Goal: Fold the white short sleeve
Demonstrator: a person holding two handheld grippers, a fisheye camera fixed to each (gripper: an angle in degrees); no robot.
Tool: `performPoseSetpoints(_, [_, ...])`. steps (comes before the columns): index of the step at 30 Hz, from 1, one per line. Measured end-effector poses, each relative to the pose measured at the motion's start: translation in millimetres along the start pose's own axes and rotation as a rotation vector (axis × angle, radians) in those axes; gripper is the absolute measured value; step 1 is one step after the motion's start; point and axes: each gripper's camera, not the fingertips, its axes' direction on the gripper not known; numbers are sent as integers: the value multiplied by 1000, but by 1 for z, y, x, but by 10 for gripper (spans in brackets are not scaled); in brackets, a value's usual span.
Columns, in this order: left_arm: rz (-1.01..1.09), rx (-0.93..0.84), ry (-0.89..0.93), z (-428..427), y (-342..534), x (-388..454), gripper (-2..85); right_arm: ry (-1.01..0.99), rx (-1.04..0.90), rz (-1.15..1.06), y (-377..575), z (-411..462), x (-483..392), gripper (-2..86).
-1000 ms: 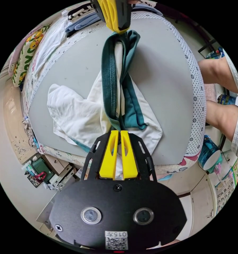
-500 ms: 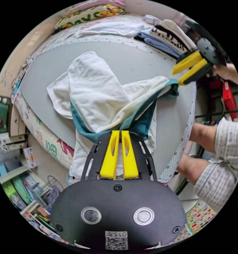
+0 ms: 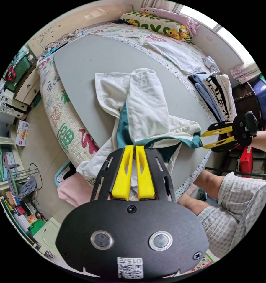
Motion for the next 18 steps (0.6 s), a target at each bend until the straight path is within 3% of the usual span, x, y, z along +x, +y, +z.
performPoseSetpoints(5, [-66,32,18,24,52,-54,5,20,12,22,17,8,-38,53])
performPoseSetpoints(11, [-140,96,7,54,135,-104,5,-19,55,219,52,-4,-68,-2])
performPoseSetpoints(18, [-407,415,1,38,270,-163,5,-97,436,674,128,-107,-54,-4])
